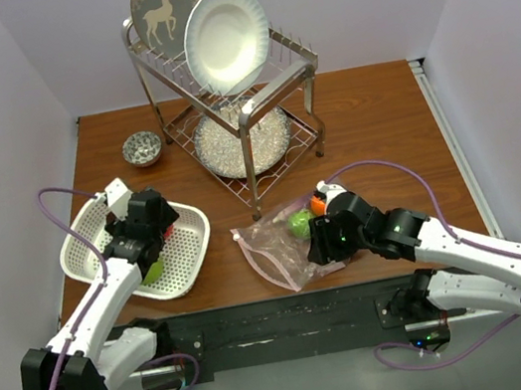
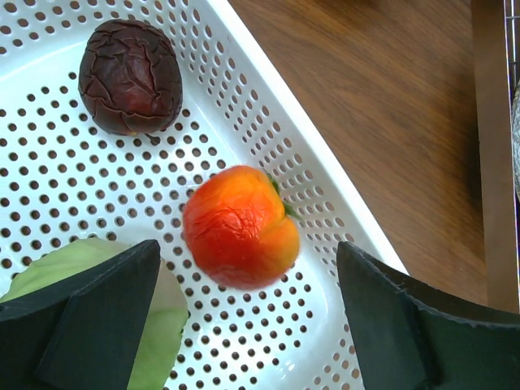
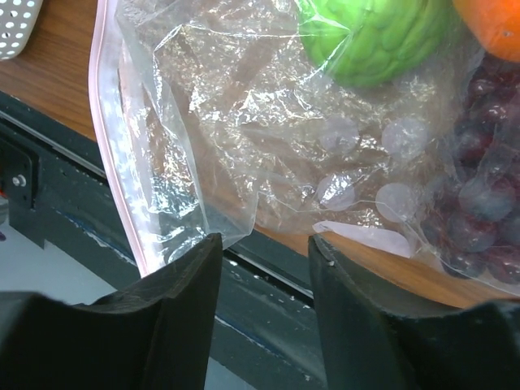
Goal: Open the zip-top bag and remove the fake food
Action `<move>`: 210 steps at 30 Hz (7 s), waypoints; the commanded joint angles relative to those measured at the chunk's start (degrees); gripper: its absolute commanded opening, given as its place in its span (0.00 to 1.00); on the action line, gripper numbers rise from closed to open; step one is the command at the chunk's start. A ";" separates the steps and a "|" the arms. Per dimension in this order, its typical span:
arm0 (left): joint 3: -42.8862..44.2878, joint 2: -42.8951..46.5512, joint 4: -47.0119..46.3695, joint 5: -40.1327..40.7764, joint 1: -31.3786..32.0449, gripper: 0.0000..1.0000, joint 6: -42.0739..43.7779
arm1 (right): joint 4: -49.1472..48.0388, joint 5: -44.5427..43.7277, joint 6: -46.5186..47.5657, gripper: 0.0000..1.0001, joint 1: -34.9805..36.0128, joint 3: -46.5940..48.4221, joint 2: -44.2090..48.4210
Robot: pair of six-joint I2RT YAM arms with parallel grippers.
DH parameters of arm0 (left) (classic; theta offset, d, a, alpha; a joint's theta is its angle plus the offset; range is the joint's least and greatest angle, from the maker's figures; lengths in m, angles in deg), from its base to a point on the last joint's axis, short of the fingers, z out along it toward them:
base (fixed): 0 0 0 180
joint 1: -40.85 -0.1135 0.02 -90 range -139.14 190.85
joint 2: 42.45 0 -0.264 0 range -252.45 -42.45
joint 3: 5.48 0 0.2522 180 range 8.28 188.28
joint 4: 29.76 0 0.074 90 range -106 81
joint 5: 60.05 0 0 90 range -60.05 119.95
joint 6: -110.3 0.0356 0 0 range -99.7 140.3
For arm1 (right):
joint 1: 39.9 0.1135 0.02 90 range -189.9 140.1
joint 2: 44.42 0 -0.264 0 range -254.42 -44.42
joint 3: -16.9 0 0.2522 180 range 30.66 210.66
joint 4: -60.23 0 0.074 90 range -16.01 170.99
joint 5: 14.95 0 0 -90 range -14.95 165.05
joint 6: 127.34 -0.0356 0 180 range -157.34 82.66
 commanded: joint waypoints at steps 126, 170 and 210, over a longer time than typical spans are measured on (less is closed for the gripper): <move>-19.18 -23.65 -61.66 1.35 56.39 0.84 -1.12 | -10.04 -14.77 5.40 0.11 -2.11 9.75 -31.88; -14.87 -14.96 -43.56 -3.48 56.30 0.35 -4.20 | -6.26 -25.30 -0.04 0.09 -3.17 5.61 -22.55; 5.61 8.78 9.90 9.27 26.53 0.33 -5.45 | -7.41 -23.46 1.54 0.09 -3.52 3.33 -20.27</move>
